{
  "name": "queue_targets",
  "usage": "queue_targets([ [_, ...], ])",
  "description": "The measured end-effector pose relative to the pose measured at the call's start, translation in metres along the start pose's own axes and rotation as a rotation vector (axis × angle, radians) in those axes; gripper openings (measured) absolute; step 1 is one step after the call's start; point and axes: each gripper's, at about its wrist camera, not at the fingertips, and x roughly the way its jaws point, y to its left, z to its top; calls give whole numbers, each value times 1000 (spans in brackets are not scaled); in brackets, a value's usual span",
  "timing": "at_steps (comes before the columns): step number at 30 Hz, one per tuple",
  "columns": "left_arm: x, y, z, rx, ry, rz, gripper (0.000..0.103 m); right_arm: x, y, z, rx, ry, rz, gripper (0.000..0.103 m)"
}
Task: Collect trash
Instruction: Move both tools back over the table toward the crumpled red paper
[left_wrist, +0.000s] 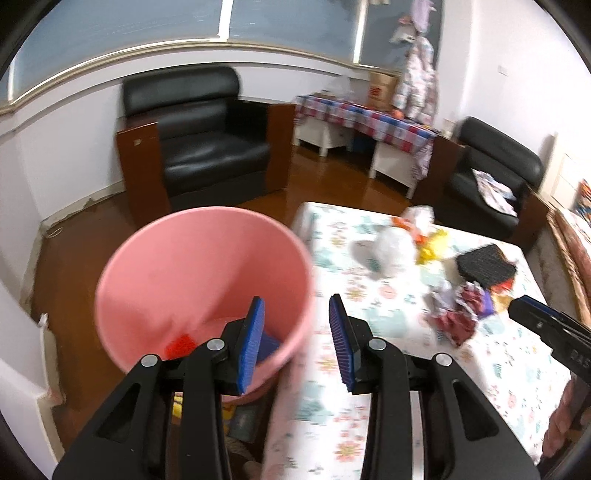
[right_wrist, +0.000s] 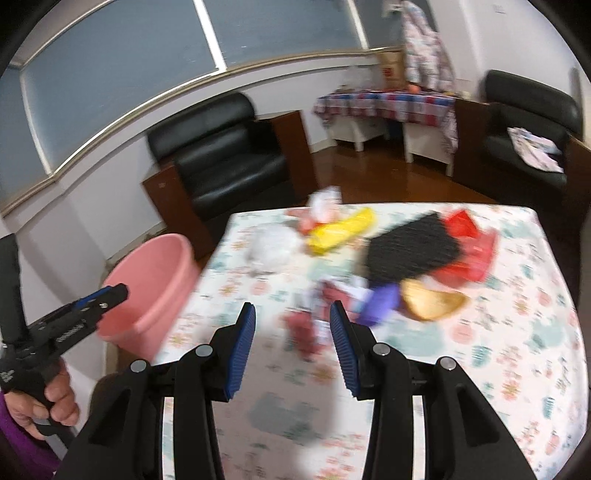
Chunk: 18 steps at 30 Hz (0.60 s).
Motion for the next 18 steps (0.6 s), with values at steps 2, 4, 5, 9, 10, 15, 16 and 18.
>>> queue_targets([
  [2,2,-15,-1,26,8,-46,36,-5,-18,-5,14,-6,-47,41],
  [4,4,-26,-2,43,17,-88,36,-6,-35,-7,28,-9,-79,41],
  [5,5,-33,-3,53,23,-113,36,-7,-44,-9,38,-9,-94,41],
  [9,11,-62,-6,100,49,-183,36,-5,-70,-15,84,2,-122,41],
  [10,13,-71,-7,115,58,-203,36,-5,-74,-16,91,4,-125,41],
  [15,24,-102,-11,161,99,-278,36,-2,-91,-21,128,11,-125,41],
  [16,27,-109,-12,168,112,-294,36,-2,-92,-22,133,12,-122,41],
  [18,33,-119,-15,182,127,-311,36,-1,-94,-24,142,14,-116,41],
])
